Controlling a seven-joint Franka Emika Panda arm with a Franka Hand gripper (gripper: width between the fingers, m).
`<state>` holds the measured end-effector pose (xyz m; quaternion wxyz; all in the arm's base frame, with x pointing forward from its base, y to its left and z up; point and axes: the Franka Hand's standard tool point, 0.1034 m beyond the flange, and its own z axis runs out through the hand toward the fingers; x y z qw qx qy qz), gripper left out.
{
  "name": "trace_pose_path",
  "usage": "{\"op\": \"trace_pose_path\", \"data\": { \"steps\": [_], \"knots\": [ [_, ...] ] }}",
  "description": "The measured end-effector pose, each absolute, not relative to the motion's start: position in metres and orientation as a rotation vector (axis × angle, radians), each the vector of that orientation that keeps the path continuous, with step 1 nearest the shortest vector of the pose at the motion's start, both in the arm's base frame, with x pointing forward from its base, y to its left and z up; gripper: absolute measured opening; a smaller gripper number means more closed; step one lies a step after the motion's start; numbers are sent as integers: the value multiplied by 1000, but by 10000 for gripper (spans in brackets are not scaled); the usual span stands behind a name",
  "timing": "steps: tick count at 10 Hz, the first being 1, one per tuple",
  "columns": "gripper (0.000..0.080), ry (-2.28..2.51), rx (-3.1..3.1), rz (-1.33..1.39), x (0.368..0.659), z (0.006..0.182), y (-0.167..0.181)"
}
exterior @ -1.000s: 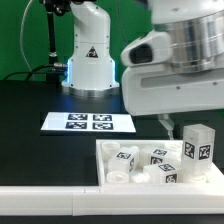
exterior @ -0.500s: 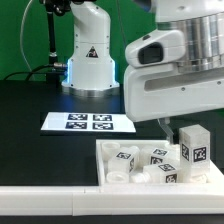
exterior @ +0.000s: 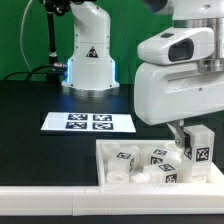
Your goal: Assemble one leg
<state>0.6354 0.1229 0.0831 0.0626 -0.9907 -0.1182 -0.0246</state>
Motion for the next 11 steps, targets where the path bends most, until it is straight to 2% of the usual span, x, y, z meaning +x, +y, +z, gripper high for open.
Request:
{"op": "trace_pose_path", "data": {
  "steps": [1,2,3,6,9,11],
  "knots": [
    [510,-277,-2997,-69,635,83,124],
    [372,-191,-3001,-66,636,84,123],
    [324,-72,-3003,-60,637,85,122],
    [323,368,-2968,-92,635,84,121],
    [315,1003,-2728,-27,631,82,120],
    [313,1263,-2560,32,632,82,120]
  ]
}}
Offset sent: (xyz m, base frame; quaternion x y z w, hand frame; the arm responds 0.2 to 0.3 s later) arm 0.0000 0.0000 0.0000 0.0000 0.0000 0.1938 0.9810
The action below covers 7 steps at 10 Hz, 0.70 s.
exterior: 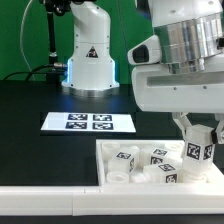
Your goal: Assemble one leg
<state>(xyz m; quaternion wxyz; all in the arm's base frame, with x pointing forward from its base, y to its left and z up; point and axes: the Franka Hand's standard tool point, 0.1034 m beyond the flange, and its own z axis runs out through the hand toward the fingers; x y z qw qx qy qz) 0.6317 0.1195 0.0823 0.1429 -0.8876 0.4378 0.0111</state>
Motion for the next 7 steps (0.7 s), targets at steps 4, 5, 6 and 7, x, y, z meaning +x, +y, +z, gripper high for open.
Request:
{"op": "trace_pose_path", "data": {
  "steps": [4,5,6,7],
  "knots": [
    [557,1065,-2663,-4,631,82,125],
    [623,809,-2770,-28,630,83,126],
    [623,539,-2862,-51,633,85,127],
    [644,313,-2937,-66,635,88,132]
  ]
}}
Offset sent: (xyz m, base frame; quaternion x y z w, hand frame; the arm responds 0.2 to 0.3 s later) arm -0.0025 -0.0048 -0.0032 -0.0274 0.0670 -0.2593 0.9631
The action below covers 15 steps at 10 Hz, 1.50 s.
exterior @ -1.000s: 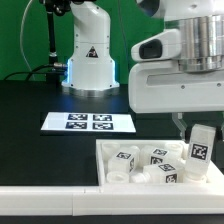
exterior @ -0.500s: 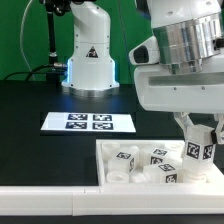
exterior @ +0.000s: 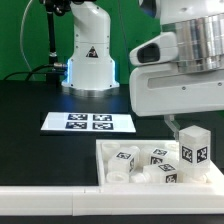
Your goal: Assemble one leg
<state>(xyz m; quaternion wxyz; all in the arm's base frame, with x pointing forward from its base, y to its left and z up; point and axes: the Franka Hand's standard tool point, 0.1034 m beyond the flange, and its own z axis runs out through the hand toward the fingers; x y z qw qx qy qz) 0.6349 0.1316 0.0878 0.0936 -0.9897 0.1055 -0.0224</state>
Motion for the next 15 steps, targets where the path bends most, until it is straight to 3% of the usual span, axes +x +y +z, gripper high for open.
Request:
{"op": "trace_pose_path", "data": {
  "steps": [3,5,11,12,13,14,15],
  "knots": [
    [649,-14,-2959,-102,636,87,131],
    [649,-330,-2952,-126,637,84,113],
    [649,-680,-2918,-186,650,91,109],
    [503,-672,-2919,-183,649,90,109],
    [503,-655,-2922,-182,649,90,109],
    [368,-647,-2923,-181,649,90,109],
    [284,-605,-2930,-178,649,90,109]
  ]
}}
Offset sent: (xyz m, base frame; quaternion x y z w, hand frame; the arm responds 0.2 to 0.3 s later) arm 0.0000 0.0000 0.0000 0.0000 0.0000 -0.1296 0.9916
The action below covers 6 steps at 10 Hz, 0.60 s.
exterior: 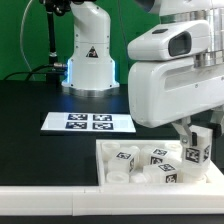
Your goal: Assemble one leg
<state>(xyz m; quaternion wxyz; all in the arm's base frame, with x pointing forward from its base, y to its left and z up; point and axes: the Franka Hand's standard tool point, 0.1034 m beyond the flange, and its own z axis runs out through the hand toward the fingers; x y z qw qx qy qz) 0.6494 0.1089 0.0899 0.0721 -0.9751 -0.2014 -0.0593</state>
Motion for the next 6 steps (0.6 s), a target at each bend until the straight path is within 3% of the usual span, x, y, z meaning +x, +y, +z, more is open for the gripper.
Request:
{"op": "trace_pose_path", "data": {
  "steps": [3,6],
  "knots": [
    [285,-283,-2970,-156,650,90,106],
    [285,450,-2935,-129,648,88,101]
  ]
}}
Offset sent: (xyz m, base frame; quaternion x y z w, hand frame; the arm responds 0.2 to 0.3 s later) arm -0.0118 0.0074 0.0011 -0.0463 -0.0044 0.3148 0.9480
